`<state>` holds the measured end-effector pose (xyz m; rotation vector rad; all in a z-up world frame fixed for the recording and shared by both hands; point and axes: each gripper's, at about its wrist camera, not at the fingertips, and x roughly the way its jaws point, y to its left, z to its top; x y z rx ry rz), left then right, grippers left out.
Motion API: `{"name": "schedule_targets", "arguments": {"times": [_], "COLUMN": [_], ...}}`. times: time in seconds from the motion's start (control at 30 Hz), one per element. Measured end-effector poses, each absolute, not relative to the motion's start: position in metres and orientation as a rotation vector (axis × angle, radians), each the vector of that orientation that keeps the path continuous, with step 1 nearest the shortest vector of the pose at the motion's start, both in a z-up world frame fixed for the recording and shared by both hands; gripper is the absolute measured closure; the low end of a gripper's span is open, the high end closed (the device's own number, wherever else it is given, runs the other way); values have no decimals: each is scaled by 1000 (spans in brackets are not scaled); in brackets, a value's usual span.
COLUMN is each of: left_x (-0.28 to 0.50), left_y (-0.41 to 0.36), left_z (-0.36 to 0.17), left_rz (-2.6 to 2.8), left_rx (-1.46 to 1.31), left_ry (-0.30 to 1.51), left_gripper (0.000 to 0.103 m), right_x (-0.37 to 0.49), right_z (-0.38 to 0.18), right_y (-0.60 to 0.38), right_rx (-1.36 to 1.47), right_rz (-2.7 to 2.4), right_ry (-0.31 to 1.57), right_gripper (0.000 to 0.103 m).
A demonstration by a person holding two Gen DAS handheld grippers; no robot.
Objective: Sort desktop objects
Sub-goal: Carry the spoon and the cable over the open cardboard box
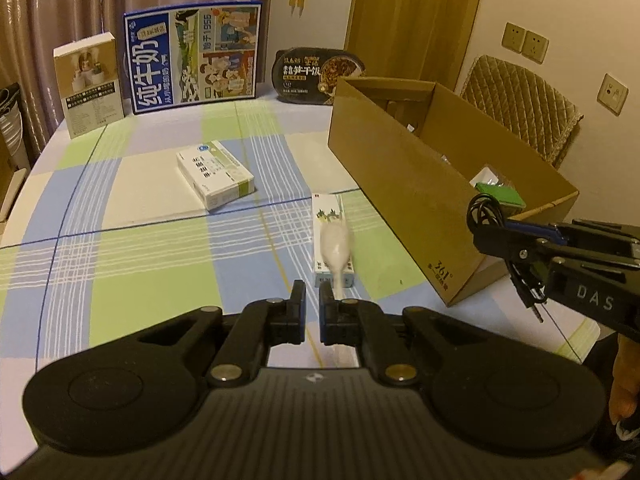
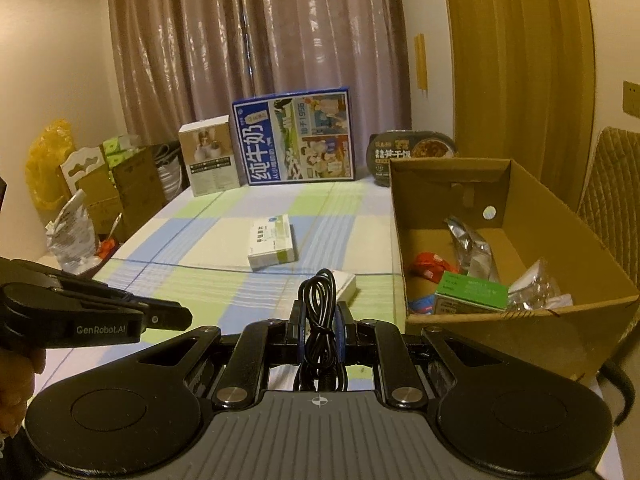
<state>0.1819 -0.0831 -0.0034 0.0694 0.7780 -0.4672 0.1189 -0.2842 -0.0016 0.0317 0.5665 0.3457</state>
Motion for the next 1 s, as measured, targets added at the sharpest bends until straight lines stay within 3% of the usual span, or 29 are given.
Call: {"name": "schedule_targets", "arguments": {"times": [0.37, 0.53, 1.0], "left_x": [197, 203, 227], "left_y": [-93, -106, -162], "left_z": [-22, -34, -89], "left_rz": [-497, -565, -726], "left_rx": [91, 134, 260], "left_ry": [801, 804, 899], "left_gripper": [98, 84, 83], "right_x": [123, 118, 111], "right_z": [-15, -28, -66], "right_y": [-283, -286, -302], "right_rx": [38, 41, 48], "right_rz": [358, 363, 355], "right_ry": [603, 632, 730], "right_gripper": [92, 92, 92]}}
